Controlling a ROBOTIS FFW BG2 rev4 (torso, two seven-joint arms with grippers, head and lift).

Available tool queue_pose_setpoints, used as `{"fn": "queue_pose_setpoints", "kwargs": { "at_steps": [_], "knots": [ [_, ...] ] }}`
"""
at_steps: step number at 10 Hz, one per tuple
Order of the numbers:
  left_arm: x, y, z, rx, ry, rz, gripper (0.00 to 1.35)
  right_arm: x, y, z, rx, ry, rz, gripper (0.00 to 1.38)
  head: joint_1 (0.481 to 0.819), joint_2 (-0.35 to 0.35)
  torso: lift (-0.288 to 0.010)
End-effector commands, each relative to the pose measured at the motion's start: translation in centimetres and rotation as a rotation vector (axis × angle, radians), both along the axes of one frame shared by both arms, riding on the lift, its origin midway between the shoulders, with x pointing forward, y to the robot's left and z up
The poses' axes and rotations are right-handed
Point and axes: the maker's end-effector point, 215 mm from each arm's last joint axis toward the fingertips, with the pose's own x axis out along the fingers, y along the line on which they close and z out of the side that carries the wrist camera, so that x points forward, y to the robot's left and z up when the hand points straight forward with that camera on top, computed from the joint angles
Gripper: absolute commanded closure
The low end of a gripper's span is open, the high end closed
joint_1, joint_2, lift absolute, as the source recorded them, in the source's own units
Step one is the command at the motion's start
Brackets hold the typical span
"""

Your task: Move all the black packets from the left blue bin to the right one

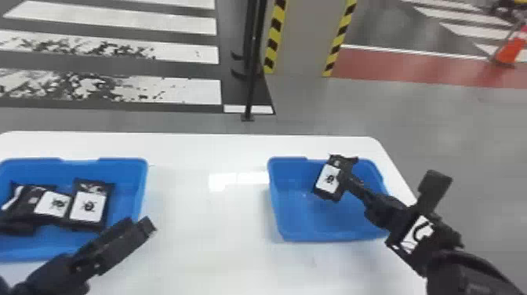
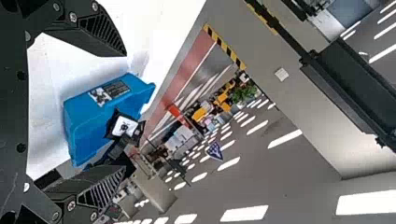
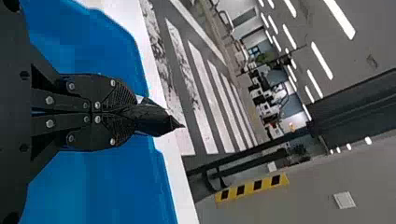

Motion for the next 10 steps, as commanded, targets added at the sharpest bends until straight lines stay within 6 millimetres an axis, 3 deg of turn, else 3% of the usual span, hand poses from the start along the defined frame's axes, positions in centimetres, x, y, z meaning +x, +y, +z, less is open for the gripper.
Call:
{"fn": "queue_pose_setpoints", "kwargs": {
  "at_steps": [1, 2, 3, 4, 6, 8, 10],
  "knots": [
    [0.3, 1.1, -0.2, 0.024, -0.002, 0.019, 0.19, 0.5, -1.2, -2.1, -0.021, 0.065, -0.011, 1.12, 0.695, -0.230, -0.140],
    [0.5, 2.0, -0.5, 0.045, -0.001, 0.036, 0.19, 0.2, -1.4, -2.6, -0.048, 0.076, -0.013, 0.68, 0.695, -0.237, -0.140],
    [0.9, 3.6, -1.0, 0.090, -0.004, 0.067, 0.19, -0.2, -2.0, -1.6, -0.119, 0.037, -0.033, 0.28, 0.695, -0.232, -0.140],
    [1.2, 5.4, -1.8, 0.145, 0.015, 0.090, 0.19, -1.3, -1.9, 1.7, -0.207, -0.055, -0.065, 0.08, 0.695, -0.224, -0.140],
    [2.2, 8.5, -2.5, 0.242, 0.015, 0.151, 0.19, -5.8, -0.2, 7.1, -0.291, -0.213, -0.135, 0.12, 0.695, -0.200, -0.140],
    [3.7, 12.2, -3.6, 0.372, 0.044, 0.219, 0.19, -9.9, 1.5, 9.0, -0.311, -0.276, -0.164, 0.12, 0.695, -0.135, -0.140],
    [5.2, 15.1, -4.3, 0.487, 0.075, 0.271, 0.19, -12.1, 4.0, 10.3, -0.301, -0.301, -0.140, 0.13, 0.695, -0.082, -0.140]
  ]
}}
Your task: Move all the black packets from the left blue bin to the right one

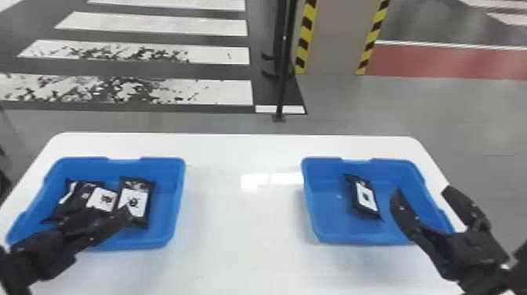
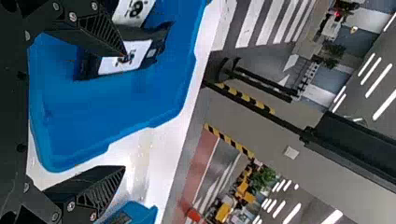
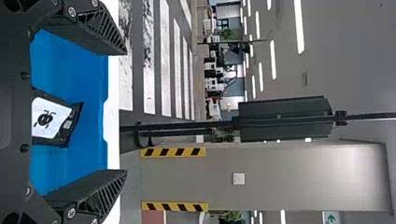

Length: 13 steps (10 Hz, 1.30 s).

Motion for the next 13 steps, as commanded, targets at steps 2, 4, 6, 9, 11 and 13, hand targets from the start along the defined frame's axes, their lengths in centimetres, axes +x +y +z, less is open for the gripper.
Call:
{"fn": "queue_pose_setpoints", "kwargs": {
  "at_steps": [2, 4, 6, 9, 11, 13],
  "knots": [
    [2.8, 2.3, -0.8, 0.086, 0.047, 0.034, 0.19, -2.3, 3.8, -1.1, 0.073, 0.035, 0.060, 0.13, 0.695, 0.005, -0.140],
    [4.3, 2.8, -1.5, 0.108, 0.075, 0.056, 0.19, -2.5, 6.2, -2.4, 0.135, 0.066, 0.111, 0.13, 0.695, 0.052, -0.140],
    [5.8, 1.0, -3.5, 0.080, 0.132, 0.020, 0.19, -2.5, 6.5, -2.9, 0.159, 0.080, 0.124, 0.14, 0.695, 0.080, -0.140],
    [7.0, 0.3, -4.7, 0.088, 0.183, 0.013, 0.19, -2.4, 6.7, -3.6, 0.188, 0.101, 0.137, 0.14, 0.695, 0.057, -0.140],
    [6.8, 0.5, -5.5, 0.097, 0.225, 0.029, 0.19, -2.7, 7.0, -4.6, 0.217, 0.125, 0.144, 0.15, 0.695, 0.059, -0.140],
    [7.4, 1.1, -6.4, 0.115, 0.278, 0.043, 0.20, -2.6, 7.0, -4.9, 0.231, 0.129, 0.146, 0.16, 0.695, 0.066, -0.140]
  ]
}}
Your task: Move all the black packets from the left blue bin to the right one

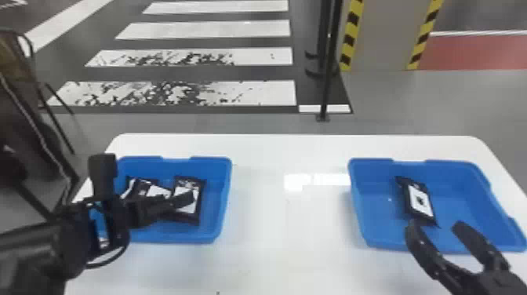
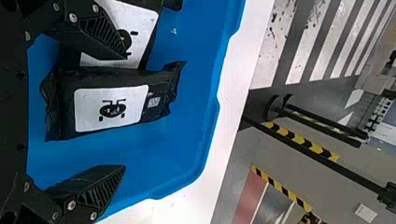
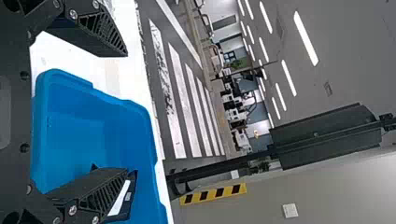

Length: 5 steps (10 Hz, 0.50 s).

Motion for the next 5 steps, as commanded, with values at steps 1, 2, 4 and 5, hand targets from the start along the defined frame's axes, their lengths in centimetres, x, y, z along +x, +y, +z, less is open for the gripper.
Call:
{"fn": "queue_pose_setpoints", "kwargs": {
  "at_steps": [1, 2, 4, 5],
  "knots": [
    [0.6, -0.2, -1.0, -0.006, 0.039, -0.001, 0.26, 0.3, 0.0, -0.1, 0.014, -0.002, 0.001, 0.16, 0.695, 0.069, -0.140],
    [0.8, -0.4, -1.6, -0.010, 0.062, -0.004, 0.48, 0.4, -0.1, -0.2, 0.022, 0.000, -0.001, 0.17, 0.695, 0.069, -0.140],
    [0.1, -0.8, -2.4, -0.010, 0.119, -0.012, 0.74, 0.3, -0.1, -0.4, 0.041, 0.005, -0.003, 0.17, 0.695, 0.063, -0.140],
    [0.5, -0.6, -2.6, 0.022, 0.136, -0.024, 0.91, 0.2, -0.1, -0.7, 0.053, 0.011, -0.005, 0.17, 0.695, 0.060, -0.140]
  ]
}}
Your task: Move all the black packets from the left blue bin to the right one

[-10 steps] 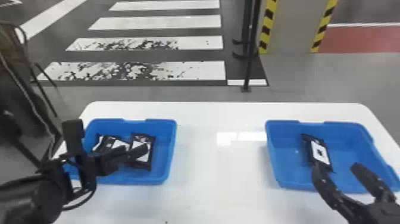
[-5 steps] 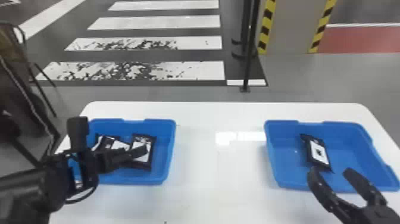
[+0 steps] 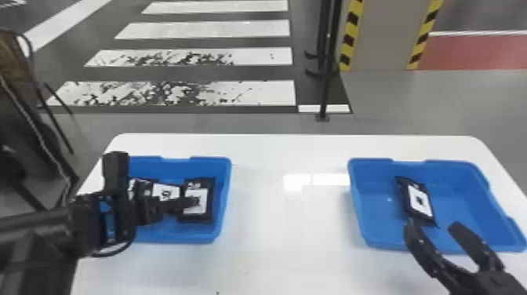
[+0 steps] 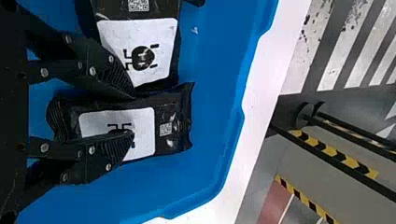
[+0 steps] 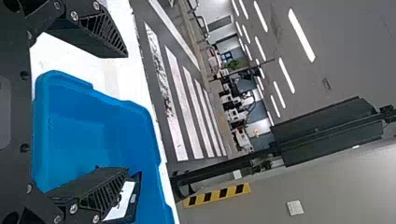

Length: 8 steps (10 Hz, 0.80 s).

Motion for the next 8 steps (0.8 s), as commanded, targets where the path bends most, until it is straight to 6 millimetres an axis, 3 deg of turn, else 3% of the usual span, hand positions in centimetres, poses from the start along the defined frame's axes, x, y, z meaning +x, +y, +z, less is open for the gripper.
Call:
{"fn": "queue_pose_setpoints", "kwargs": {
  "at_steps": [1, 2, 4, 6, 8],
  "knots": [
    [0.3, 0.1, -0.1, 0.026, 0.011, -0.012, 1.10, 0.0, 0.1, -0.2, 0.012, 0.005, 0.000, 0.17, 0.695, 0.058, -0.140],
    [0.7, 0.9, 0.2, 0.056, -0.013, -0.011, 1.21, 0.0, 0.1, -0.3, 0.016, 0.007, -0.001, 0.17, 0.695, 0.058, -0.140],
    [1.0, 1.1, 2.0, 0.055, -0.094, -0.032, 1.21, -0.2, 0.1, -0.5, 0.023, 0.011, 0.001, 0.19, 0.695, 0.066, -0.140],
    [-0.7, 0.6, 5.7, 0.048, -0.181, -0.050, 1.21, -0.2, 0.2, -0.4, 0.027, 0.010, 0.003, 0.19, 0.695, 0.071, -0.140],
    [-2.9, -1.4, 7.7, 0.012, -0.224, -0.088, 1.21, -0.1, 0.6, 0.0, 0.037, 0.001, 0.013, 0.19, 0.695, 0.066, -0.140]
  ]
}}
